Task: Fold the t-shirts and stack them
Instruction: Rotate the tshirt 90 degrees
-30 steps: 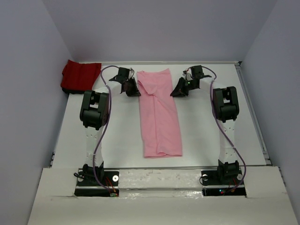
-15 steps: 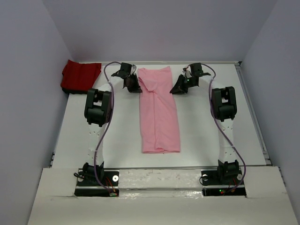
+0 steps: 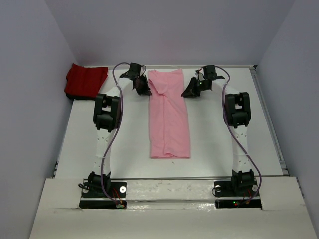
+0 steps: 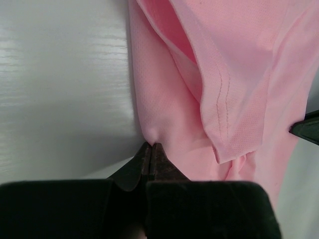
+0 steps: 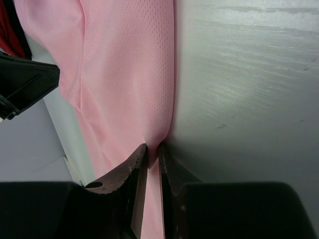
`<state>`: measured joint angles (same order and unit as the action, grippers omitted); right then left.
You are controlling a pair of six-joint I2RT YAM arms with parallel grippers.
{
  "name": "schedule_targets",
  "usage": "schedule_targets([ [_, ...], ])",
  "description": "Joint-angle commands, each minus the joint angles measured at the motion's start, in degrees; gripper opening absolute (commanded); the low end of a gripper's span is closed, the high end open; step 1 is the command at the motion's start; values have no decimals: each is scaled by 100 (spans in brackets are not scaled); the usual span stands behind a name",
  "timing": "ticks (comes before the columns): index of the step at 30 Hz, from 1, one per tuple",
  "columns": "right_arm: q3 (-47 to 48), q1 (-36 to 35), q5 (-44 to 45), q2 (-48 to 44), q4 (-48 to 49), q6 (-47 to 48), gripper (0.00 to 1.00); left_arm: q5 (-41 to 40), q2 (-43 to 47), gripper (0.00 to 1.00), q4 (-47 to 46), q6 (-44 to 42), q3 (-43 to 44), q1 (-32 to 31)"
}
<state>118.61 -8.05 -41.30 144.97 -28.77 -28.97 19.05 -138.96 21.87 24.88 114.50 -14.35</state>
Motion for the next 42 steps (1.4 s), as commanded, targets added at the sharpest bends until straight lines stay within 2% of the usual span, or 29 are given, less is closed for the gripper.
schedule_targets([
  [1,285,76,394,251,-137,49,21,-349,-545,5,705,-238,274,90],
  [7,751,128,491,497,-242,-3,21,-340,-852,5,933,-177,942,134],
  [17,1112,181,526,577,-304,6,22,-244,-782,12,731,-124,794,178],
  [19,1095,234,544,568,-322,23,27,-209,-765,27,687,-124,776,187],
  [20,1094,234,544,568,-330,41,38,-165,-756,35,644,-150,758,196],
  [21,1086,234,544,559,-339,41,44,-156,-738,43,617,-159,715,187],
  [22,1068,234,553,542,-339,58,47,-156,-669,58,600,-159,671,187],
  [24,1007,234,596,506,-348,93,50,-199,-528,72,477,-150,530,187],
  [27,919,234,658,419,-348,137,51,-357,-326,83,389,-151,381,187],
  [32,743,296,649,200,-401,216,52,-568,-53,83,467,-212,179,213],
  [34,489,348,649,41,-523,321,52,-578,236,83,459,-212,-163,231],
  [37,33,348,693,-459,-673,471,52,-455,860,83,327,-212,-971,231],
  [42,-1671,348,658,-1819,-814,664,53,63,2080,83,222,-168,-2533,213],
])
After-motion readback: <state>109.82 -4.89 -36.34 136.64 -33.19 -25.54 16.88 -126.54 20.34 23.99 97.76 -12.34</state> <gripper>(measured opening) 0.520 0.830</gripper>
